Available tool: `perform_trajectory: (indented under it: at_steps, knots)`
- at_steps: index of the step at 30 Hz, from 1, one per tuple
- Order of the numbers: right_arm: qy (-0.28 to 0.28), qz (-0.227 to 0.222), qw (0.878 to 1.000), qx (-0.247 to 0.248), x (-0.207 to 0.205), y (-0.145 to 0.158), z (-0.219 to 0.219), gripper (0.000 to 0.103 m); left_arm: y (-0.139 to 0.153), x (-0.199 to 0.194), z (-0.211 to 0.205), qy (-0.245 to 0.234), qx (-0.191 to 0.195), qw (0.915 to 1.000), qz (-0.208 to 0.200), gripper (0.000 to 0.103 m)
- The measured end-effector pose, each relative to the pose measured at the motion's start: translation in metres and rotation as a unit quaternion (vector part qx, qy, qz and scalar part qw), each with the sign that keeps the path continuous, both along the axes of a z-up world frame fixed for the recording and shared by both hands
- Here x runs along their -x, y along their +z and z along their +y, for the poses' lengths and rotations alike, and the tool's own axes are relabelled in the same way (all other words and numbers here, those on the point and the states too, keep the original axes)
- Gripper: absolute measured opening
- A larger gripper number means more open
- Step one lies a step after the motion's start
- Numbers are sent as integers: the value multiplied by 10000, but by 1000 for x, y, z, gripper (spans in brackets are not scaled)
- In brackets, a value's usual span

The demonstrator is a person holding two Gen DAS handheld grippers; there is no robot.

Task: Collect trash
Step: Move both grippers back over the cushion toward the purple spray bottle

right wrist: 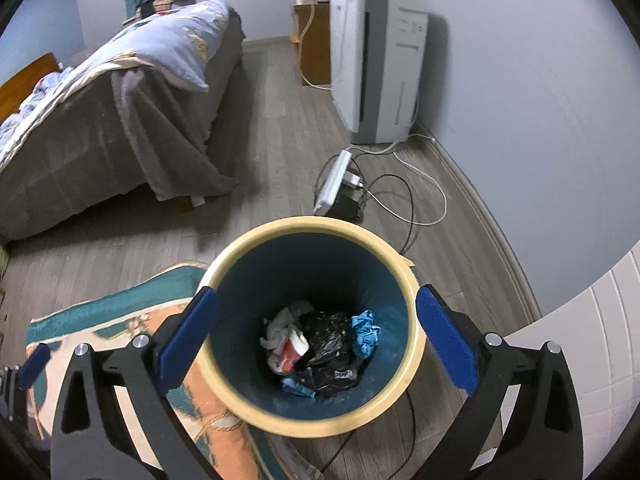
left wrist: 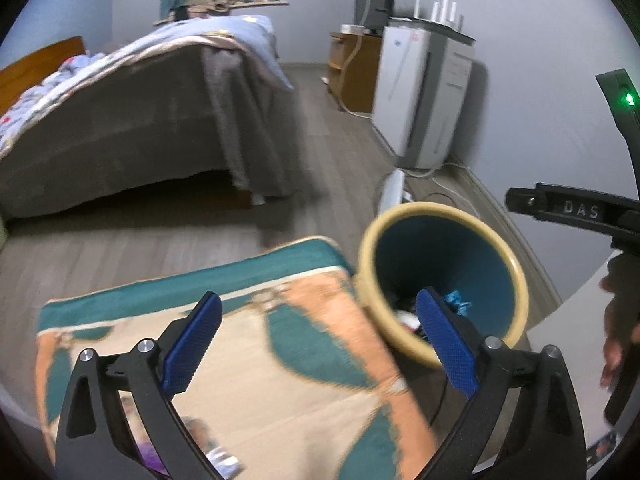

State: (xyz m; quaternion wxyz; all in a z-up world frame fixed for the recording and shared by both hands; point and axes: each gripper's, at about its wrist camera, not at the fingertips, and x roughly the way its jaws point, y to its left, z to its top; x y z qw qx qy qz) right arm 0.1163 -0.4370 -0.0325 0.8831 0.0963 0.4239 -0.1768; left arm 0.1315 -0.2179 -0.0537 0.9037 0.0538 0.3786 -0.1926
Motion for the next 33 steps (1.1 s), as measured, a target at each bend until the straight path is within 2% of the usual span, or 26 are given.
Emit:
perform_trajectory:
  at_steps: [3, 5, 8, 14, 20, 24, 28, 33]
  knots:
    - [104, -56, 9999, -120, 8, 9, 16, 97, 8, 14, 30, 117, -140, 9998, -31, 97]
    - [144, -109, 9988, -455, 16, 13, 29, 97, 12, 24, 51, 221, -236, 9995, -22, 97]
    - [237, -138, 9962, -831, 24, 15, 50, 97, 21, 42, 87, 419, -169, 9990, 38, 97]
    - [789, 77, 9968, -102, 43, 11, 123, 97, 26, 88, 151, 845, -135, 9963, 89, 97]
    - [1224, 397, 9913, -287, 61, -15, 179, 97, 25, 109, 192, 1144, 12, 9933, 146, 97]
    - [1512, 646, 9857, -375, 62, -37, 208, 97, 14, 115, 215, 1236, 48, 9921, 192, 97]
    - [1724, 917, 9806, -190, 63, -58, 226, 97, 5, 109, 231, 1379, 13, 9899, 315, 97]
    - [1707, 1327, 9745, -593, 63, -86, 231, 97, 0, 103, 243, 1421, -44, 9891, 383, 97]
